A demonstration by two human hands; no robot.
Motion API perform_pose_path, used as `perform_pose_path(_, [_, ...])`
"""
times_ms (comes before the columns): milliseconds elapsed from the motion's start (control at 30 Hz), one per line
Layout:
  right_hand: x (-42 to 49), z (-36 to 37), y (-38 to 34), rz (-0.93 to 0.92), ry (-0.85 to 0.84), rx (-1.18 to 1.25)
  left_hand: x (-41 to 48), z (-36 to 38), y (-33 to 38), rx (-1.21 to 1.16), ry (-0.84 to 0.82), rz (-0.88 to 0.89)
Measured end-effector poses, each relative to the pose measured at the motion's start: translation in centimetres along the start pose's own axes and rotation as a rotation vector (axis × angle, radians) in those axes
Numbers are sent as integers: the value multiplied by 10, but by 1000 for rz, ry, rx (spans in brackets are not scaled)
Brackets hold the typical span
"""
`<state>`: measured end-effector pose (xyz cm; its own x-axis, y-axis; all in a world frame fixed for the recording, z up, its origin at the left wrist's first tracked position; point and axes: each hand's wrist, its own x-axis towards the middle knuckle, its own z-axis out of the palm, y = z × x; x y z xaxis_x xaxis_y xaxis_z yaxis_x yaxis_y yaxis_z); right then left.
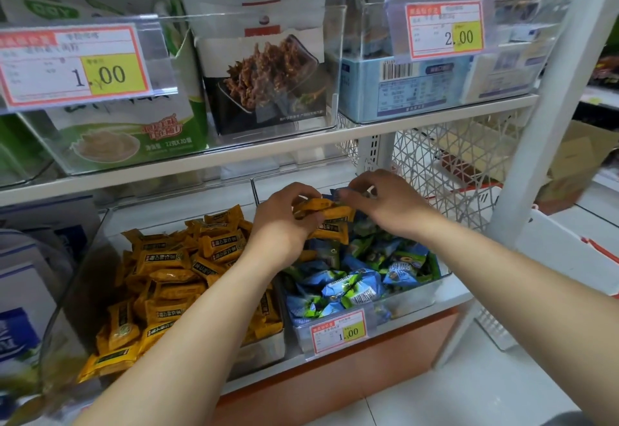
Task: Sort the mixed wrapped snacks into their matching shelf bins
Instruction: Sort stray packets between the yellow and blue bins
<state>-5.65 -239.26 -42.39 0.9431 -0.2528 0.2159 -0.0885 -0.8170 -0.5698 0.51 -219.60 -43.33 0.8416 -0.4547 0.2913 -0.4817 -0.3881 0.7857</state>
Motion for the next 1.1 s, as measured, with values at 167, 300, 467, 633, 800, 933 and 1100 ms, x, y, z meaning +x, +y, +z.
perform_pose_path(167, [-7,-2,-17,-56,-11,357,-2,-19,4,-299,55,-140])
perform_pose_path(300, [-17,11,-44,-83,-235,657,-12,-34,6,-686,31,-269])
perform_pose_path(467, [-16,40,-81,-92,-118,740,-27,-62,-7,-758,113,-340])
perform_pose_path(633, [0,73,-111,-118,-88,605,-37,-100,-31,-441,323,-246])
perform_pose_path(800, [16,78,-109,-150,-73,389,-40,-132,-60,155,230,-204])
perform_pose_path(933, [26,68,-74,-111,-53,201,-43,-143,-60,393,13,-279])
perform_pose_path(1100, [26,61,-45,-137,-242,-31,-52,-133,-43,370,1,-68])
